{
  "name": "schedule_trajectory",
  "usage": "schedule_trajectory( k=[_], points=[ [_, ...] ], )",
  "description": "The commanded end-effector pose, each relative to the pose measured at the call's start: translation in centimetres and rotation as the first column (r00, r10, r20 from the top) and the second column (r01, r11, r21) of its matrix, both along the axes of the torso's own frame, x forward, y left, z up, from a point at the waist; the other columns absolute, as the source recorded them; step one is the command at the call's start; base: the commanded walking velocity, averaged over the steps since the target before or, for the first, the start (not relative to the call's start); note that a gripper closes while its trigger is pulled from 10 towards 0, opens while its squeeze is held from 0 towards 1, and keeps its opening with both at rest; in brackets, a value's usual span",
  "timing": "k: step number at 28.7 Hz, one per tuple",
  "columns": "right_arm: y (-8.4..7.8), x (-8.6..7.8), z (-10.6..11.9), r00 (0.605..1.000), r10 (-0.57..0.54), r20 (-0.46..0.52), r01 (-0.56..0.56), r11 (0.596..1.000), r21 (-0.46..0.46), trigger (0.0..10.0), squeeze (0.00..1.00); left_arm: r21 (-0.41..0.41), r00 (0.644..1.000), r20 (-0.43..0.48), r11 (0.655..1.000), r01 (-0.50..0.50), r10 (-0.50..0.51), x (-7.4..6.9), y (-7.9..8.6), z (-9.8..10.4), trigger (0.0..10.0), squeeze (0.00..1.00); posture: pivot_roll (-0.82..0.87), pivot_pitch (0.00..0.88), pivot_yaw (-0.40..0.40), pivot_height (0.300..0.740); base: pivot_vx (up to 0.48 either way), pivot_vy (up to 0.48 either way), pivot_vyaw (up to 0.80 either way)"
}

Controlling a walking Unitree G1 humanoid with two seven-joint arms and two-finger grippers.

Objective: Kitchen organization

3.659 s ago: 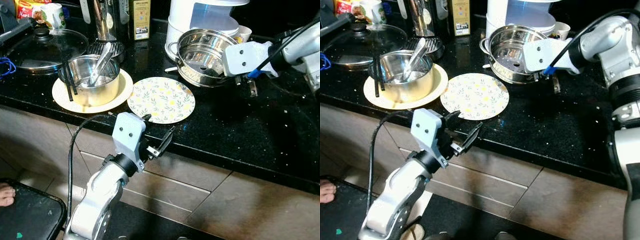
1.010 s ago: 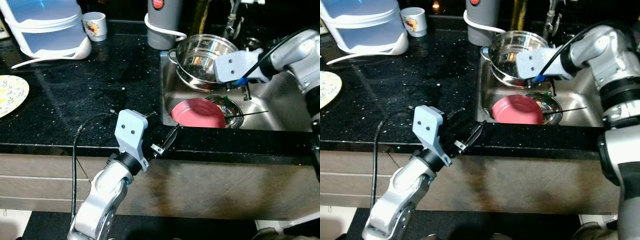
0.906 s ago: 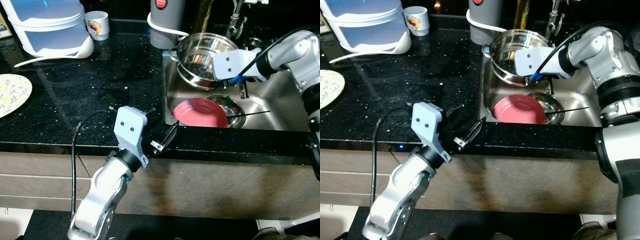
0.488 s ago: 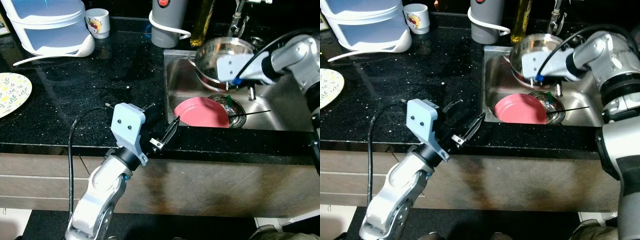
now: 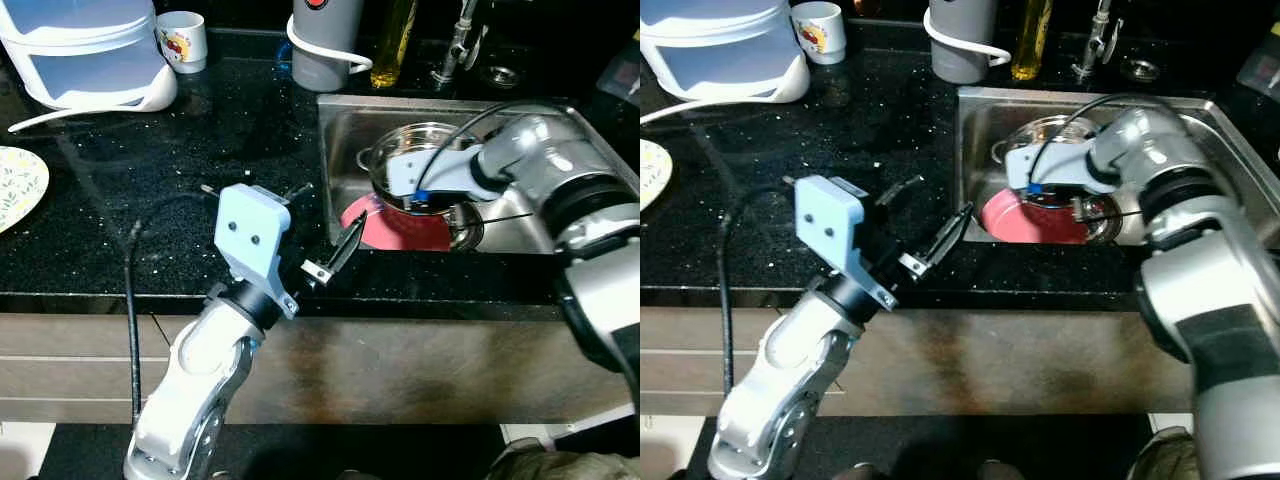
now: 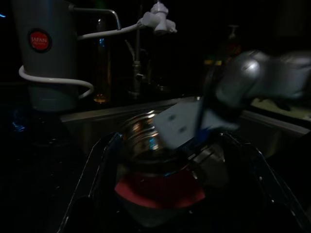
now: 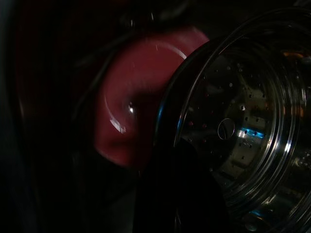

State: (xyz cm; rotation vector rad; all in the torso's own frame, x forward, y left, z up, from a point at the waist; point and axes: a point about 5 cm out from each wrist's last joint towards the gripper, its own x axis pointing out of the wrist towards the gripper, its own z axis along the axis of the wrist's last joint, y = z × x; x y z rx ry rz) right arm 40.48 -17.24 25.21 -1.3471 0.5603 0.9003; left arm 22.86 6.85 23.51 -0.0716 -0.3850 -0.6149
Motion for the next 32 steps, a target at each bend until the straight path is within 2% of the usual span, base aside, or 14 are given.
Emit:
schedule_trajectory(
  k=[1, 13, 20, 26, 32],
  points=[
    [-0.3, 0.1, -0.4, 0.999, -0.045, 0.012, 0.045, 0.999, 0.031, 10.0, 0.00, 0.002, 1.000, -0.013, 1.000, 0.009, -0.009, -0.4, -0.3, 0.0, 10.0, 0.00, 0.06, 0.114, -0.140, 0.740, 0.000, 0.000, 0.00],
    [-0.1, 0.5, -2.0, 0.983, -0.178, 0.045, 0.176, 0.983, 0.047, 10.0, 0.00, -0.005, 1.000, -0.014, 1.000, -0.015, 0.015, -1.6, -0.1, 0.9, 10.0, 0.00, 0.08, 0.159, -0.159, 0.740, 0.000, 0.000, 0.00],
    [-0.3, 0.4, -2.8, 0.976, -0.212, 0.047, 0.212, 0.977, 0.018, 10.0, 0.00, -0.003, 0.998, -0.051, 1.000, -0.022, 0.021, -1.9, -0.2, 0.4, 10.0, 0.00, 0.09, 0.182, -0.164, 0.740, 0.000, 0.000, 0.00],
    [-0.6, 0.6, -2.9, 0.963, -0.259, 0.080, 0.256, 0.966, 0.043, 10.0, 0.00, -0.004, 0.998, -0.061, 1.000, -0.027, 0.027, -2.1, -0.1, 0.5, 10.0, 0.00, 0.09, 0.190, -0.168, 0.740, 0.000, 0.000, 0.00],
    [-0.4, 0.5, -3.1, 0.963, -0.263, 0.064, 0.261, 0.965, 0.039, 10.0, 0.00, -0.004, 0.997, -0.068, 1.000, -0.025, 0.025, -2.3, -0.2, 0.5, 10.0, 0.00, 0.09, 0.193, -0.167, 0.740, 0.000, 0.000, 0.00]
  ],
)
